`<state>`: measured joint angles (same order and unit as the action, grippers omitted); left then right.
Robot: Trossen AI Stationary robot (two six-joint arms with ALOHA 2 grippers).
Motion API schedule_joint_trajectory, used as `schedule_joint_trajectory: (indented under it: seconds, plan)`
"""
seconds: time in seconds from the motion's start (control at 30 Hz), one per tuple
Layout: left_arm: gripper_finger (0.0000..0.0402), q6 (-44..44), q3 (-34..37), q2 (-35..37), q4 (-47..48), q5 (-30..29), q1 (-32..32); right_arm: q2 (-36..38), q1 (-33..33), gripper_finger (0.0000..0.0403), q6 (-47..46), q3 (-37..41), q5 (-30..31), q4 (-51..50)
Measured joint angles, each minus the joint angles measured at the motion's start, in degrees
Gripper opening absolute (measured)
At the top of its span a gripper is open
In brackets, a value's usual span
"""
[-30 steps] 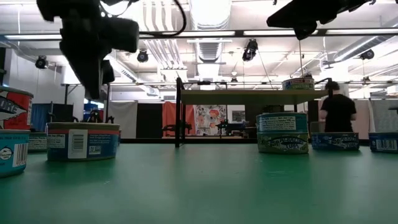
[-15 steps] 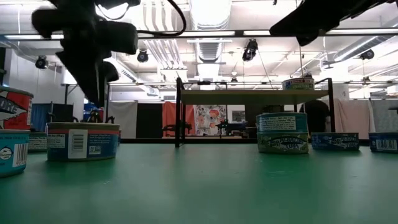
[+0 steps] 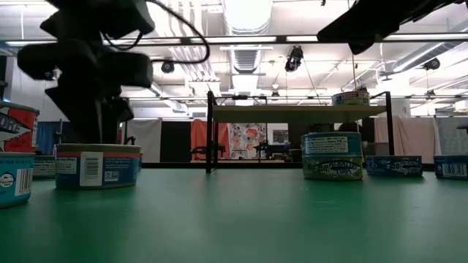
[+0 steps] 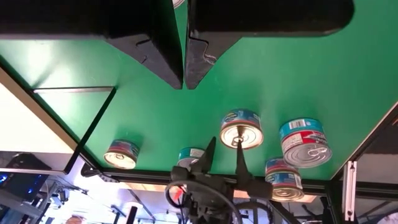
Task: Stack canned seafood by type on shelf
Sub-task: Put the blue/pink tuna can on the shelf
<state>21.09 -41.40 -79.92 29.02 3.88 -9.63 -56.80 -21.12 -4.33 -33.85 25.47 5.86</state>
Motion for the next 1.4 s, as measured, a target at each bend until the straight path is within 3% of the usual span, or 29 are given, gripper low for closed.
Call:
schedule_joint_trajectory:
  seconds: [0.23,0.33,0.5,0.57,1.4]
  plan:
    - [0.0210,2.48,3.24,0.31,-4.09,-0.56,0.31,0.00,0.02,0.0009,0.09,0.00,0.02,0.06]
    - [0.0157,1.22,3.32,0.23,-5.70,-1.20,0.31,0.00,0.02,0.0009,0.32,0.00,0.02,0.25]
    - [0.0033,-0.58,3.17,0.16,-6.14,-2.18,0.42,0.00,0.02,0.0009,0.32,0.00,0.02,0.40]
    - [0.0012,-0.90,2.71,0.15,-5.92,-3.05,0.40,0.00,0.02,0.0009,0.36,0.00,0.02,0.41]
    - [0.0001,-12.05,-8.27,-0.11,-4.39,-9.83,0.26,0.00,0.02,0.0009,0.30,0.00,0.03,0.42]
